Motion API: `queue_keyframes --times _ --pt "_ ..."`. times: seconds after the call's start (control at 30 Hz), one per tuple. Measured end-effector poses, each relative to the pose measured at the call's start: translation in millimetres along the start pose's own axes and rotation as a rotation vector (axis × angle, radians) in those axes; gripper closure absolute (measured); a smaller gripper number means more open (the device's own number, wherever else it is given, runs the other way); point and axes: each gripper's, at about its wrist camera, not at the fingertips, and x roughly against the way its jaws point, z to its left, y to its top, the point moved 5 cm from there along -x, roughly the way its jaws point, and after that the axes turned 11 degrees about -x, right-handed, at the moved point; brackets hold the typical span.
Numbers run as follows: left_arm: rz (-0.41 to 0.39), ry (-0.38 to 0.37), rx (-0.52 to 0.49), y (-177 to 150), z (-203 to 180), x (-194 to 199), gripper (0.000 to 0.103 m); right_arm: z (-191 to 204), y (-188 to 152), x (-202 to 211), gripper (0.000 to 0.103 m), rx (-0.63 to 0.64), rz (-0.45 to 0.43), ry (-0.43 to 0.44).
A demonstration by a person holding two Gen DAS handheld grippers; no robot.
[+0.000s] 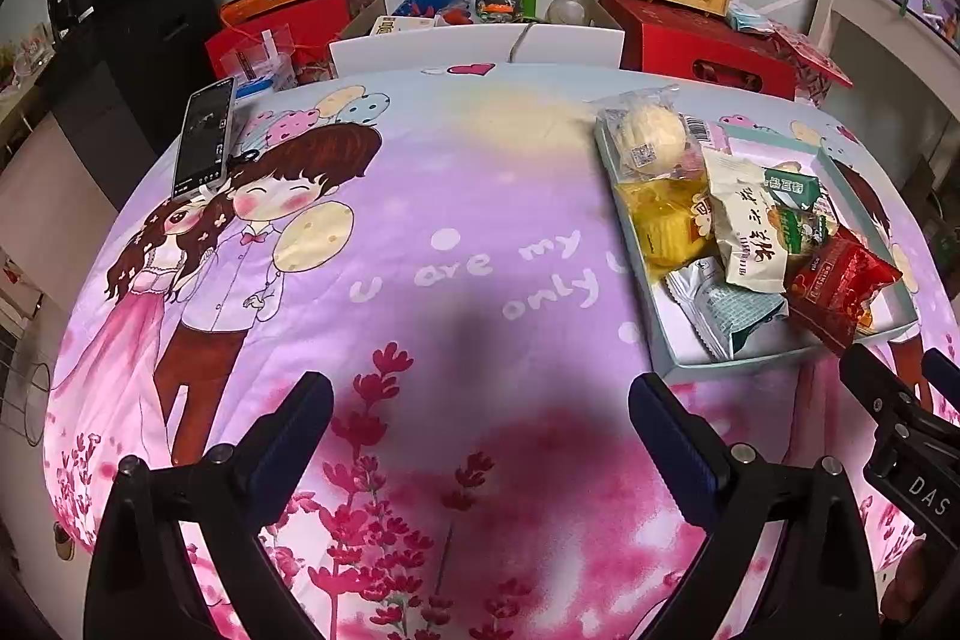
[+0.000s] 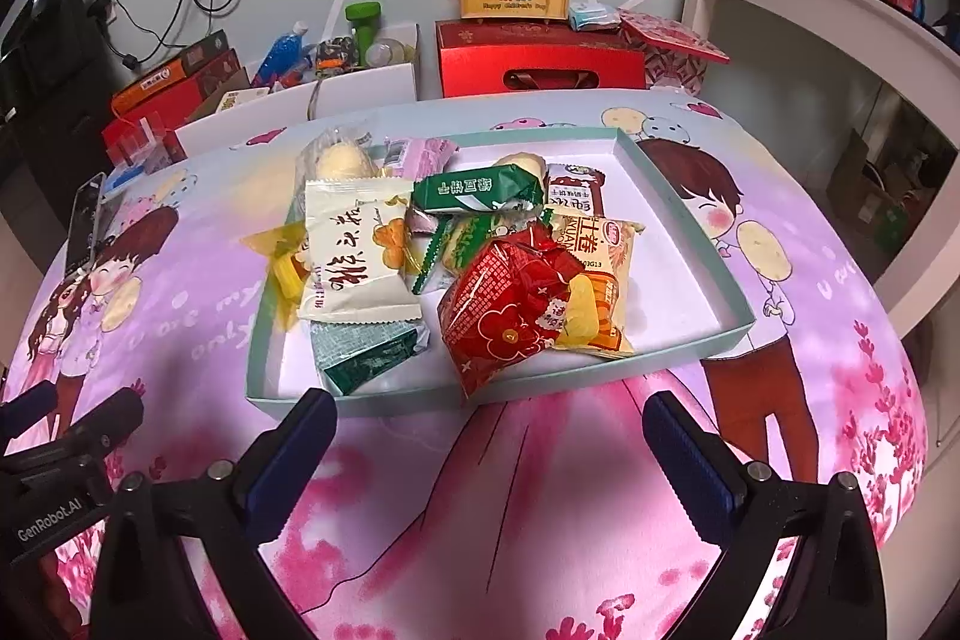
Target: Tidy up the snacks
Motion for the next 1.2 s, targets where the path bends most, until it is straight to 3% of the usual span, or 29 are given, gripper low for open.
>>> queue_keyframes --times 1.2 --pt "0.028 0.029 -0.026 -0.3 1.0 -8.6 0.004 6.9 -2.2 -3.6 0.000 0.038 0.018 -0.001"
